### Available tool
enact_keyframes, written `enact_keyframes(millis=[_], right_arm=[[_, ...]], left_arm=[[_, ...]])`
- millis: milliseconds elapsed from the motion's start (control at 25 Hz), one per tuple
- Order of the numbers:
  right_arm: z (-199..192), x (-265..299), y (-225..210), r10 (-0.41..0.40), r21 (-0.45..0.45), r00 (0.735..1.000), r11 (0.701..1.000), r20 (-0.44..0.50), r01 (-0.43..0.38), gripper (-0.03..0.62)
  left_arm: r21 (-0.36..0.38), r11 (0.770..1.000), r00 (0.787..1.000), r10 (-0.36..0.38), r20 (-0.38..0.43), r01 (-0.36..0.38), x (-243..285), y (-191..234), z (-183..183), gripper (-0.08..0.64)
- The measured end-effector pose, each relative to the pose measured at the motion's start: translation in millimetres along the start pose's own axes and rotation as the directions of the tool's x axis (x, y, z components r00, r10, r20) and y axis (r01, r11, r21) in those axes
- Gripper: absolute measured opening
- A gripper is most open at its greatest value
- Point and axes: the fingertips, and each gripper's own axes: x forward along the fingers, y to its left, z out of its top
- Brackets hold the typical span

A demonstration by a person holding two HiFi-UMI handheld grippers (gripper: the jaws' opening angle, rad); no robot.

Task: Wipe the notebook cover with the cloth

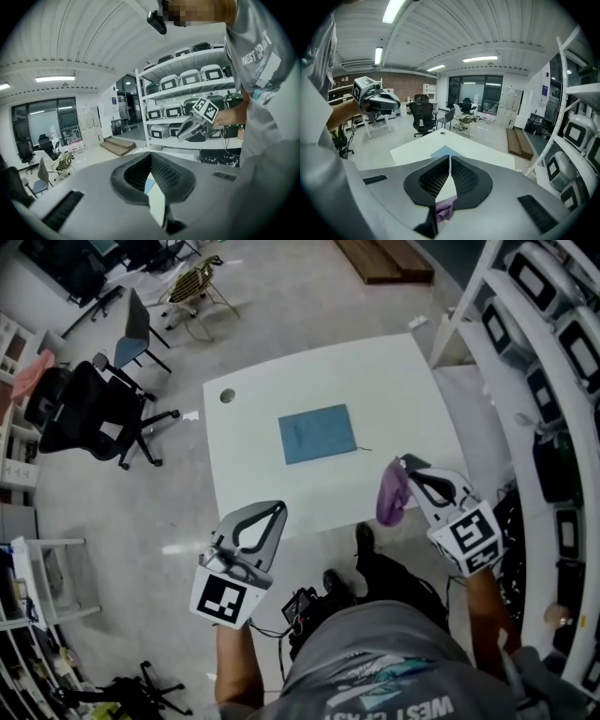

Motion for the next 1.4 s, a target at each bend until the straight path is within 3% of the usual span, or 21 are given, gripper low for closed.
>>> enact_keyframes(millis=[320,520,880,1400], right_arm=[[-57.3,51.1,-25.2,0.04,0.051,0.993,0.998,-0.111,-0.034,0.037],[-96.4,77.6,-27.8,0.075,0.086,0.98,0.995,-0.186,-0.059,0.124],[-169.3,106.8,-22.7,0.162,0.162,0.939,0.98,-0.302,-0.117,0.223],[-242.0,141.3,-10.3,0.249,0.24,0.885,0.957,-0.394,-0.162,0.265]], left_arm=[[-0.042,0.999,0.997,-0.023,-0.067,0.02,38.3,11.9,-30.5,0.002],[-0.054,0.998,0.993,-0.045,-0.105,0.04,55.9,13.0,-46.8,0.002],[-0.075,0.995,0.982,-0.082,-0.173,0.07,83.2,1.1,-76.3,0.002],[-0.16,0.986,0.968,-0.089,-0.233,0.052,97.8,-5.9,-123.0,0.002]])
